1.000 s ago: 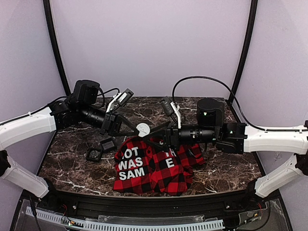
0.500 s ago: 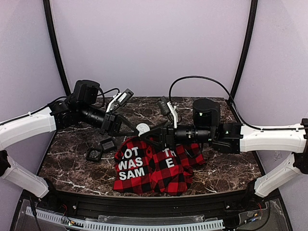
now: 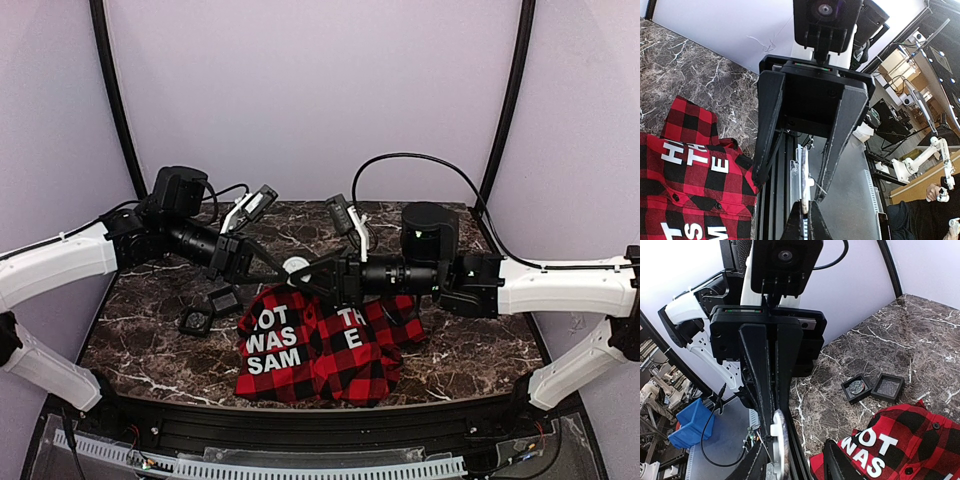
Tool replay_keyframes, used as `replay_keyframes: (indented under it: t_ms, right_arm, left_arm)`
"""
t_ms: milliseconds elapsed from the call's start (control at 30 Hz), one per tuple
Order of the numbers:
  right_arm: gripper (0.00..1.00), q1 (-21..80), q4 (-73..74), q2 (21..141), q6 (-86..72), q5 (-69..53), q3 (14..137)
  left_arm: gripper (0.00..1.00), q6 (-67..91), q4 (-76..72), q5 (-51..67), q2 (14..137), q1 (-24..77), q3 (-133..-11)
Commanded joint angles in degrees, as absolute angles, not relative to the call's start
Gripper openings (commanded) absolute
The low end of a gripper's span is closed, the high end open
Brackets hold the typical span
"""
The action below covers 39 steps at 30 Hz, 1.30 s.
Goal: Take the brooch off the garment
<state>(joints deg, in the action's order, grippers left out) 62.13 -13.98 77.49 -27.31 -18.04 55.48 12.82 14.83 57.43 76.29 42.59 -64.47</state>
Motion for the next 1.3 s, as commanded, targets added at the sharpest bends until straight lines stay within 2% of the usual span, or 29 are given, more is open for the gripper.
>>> replay_keyframes:
  t_ms: [0,300,567,1267]
  right_arm:
    - [0.36,62.58,-16.11,78.33,-28.18,-16.62,56.64]
    - [0.24,62.49,-16.04,78.31,-29.31,-14.60,56.27]
    - [0.17,62.42,-14.86,78.92,-30.36,-13.21,56.75]
    - [0.14,60.36,-11.12,79.70,-37.68,-7.31,56.14]
  left_arm:
    - [0.01,12.22,15.03,58.44,76.40,42.36,-65.30]
    - [0.01,12.22,14.96,58.58,76.42,42.34,-65.22]
    - [0.01,12.24,14.99,58.68,76.35,42.32,-65.21]
    - [0.01,12.22,14.85,58.50,76.25,42.36,-65.13]
